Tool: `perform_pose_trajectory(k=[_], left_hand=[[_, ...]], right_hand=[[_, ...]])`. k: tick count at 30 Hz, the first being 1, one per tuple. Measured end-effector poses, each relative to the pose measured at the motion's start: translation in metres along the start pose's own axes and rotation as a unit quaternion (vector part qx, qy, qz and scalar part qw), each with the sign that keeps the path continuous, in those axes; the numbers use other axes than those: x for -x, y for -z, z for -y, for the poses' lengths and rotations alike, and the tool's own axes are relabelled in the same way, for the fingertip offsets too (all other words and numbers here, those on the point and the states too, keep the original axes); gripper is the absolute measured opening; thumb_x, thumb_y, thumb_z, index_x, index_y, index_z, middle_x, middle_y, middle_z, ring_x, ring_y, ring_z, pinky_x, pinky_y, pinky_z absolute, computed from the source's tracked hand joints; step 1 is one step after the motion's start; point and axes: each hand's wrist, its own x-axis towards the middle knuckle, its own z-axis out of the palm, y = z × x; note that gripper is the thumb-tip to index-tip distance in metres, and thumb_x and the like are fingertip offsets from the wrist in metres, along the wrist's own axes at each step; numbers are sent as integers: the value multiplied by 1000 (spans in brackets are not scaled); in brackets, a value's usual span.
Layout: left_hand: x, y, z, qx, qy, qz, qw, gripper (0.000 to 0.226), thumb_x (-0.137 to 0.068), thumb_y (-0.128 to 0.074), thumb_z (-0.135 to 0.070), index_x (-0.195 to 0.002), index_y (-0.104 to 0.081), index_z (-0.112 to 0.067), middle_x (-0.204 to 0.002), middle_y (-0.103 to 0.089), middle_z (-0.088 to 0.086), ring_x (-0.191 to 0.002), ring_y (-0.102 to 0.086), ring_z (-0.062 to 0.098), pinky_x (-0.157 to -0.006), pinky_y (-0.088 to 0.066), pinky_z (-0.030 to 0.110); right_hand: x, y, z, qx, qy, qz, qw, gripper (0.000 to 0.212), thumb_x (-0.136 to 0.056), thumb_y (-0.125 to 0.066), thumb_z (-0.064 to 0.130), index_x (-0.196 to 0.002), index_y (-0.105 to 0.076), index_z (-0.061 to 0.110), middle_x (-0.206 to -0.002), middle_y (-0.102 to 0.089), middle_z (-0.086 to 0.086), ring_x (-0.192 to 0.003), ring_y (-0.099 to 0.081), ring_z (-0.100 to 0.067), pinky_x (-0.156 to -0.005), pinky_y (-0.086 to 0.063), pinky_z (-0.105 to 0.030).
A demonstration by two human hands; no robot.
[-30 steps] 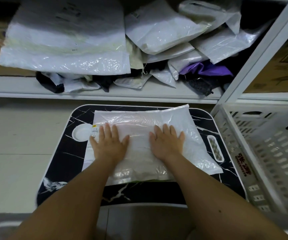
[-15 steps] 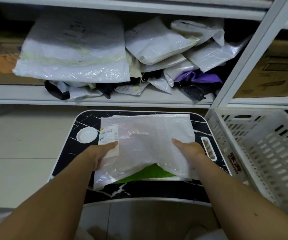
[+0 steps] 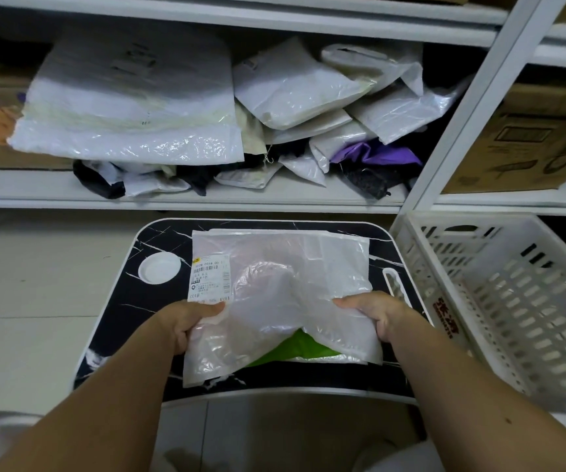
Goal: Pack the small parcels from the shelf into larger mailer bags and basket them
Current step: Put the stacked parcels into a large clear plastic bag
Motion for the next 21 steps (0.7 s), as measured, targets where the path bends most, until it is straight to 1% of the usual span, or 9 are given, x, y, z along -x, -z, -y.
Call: perform_pose_trajectory(k=[2,5,8,12,13,15,18,20,21], left_hand=[[0,0,3,-7,0,-2,1000,35,-78,-73,-5,-112,-65,-2,-100,-72,17,-87,-66,31,-77,-48,40],[4,-2,4,5,-5,5,1000,22,-83,-68,-2,-104,-65,-3,-86,-73,15,-70,-70,30,-72,-57,42],[11,-6,1,11,-12,18,1000,22,-84,-66,-1,-106,-64,-3,-85,-73,16,-70,-71,31,-73,-56,46],[25,-19,-7,34,-22,45,998,15,-88,-60,-1,-103,-62,-4,-78,-73,15,-64,-71,30,-61,-58,47],[29,-23,-10,37,-26,49,998,16,-88,-60,-1,-104,-62,-4,-78,-73,15,-63,-71,30,-59,-58,48],[38,-32,-15,40,-33,57,997,25,-85,-63,-2,-110,-61,-5,-81,-73,16,-64,-71,30,-56,-59,48],[51,-50,-24,28,-43,63,997,31,-82,-65,-3,-113,-61,-6,-83,-73,15,-65,-72,30,-53,-58,46],[61,-65,-34,17,-51,68,996,32,-83,-65,-5,-115,-60,-6,-86,-73,15,-67,-72,30,-55,-58,46],[66,-74,-38,10,-57,74,996,33,-83,-65,-5,-116,-60,-6,-88,-72,15,-68,-72,29,-57,-59,47]], right_hand=[[0,-2,-1,-2,12,-2,1000,44,-69,-85,10,-108,-67,-2,-97,-73,-18,-90,-71,-34,-81,-57,-41],[0,-2,-1,4,37,-15,999,57,-62,-90,12,-110,-65,-1,-98,-73,-17,-87,-71,-33,-84,-56,-45],[12,2,4,-11,62,-22,998,49,-66,-87,7,-108,-64,-2,-94,-72,-17,-82,-71,-31,-73,-57,-38],[27,16,15,-22,91,-32,995,56,-64,-88,8,-112,-61,0,-95,-72,-16,-82,-71,-30,-74,-58,-40],[30,21,17,-20,93,-31,995,55,-65,-87,8,-113,-61,-1,-93,-73,-16,-79,-72,-29,-69,-58,-37],[41,31,22,-25,96,-24,995,45,-70,-84,7,-109,-63,-1,-89,-72,-15,-73,-70,-26,-60,-55,-30],[58,51,28,-41,109,-24,993,33,-74,-80,5,-103,-65,1,-86,-72,-12,-75,-68,-25,-67,-54,-32],[70,68,32,-60,122,-21,990,27,-76,-78,5,-100,-66,3,-81,-73,-10,-71,-68,-25,-64,-54,-32],[74,77,34,-60,125,-21,990,27,-76,-78,5,-101,-66,3,-83,-73,-11,-71,-69,-25,-62,-54,-32]])
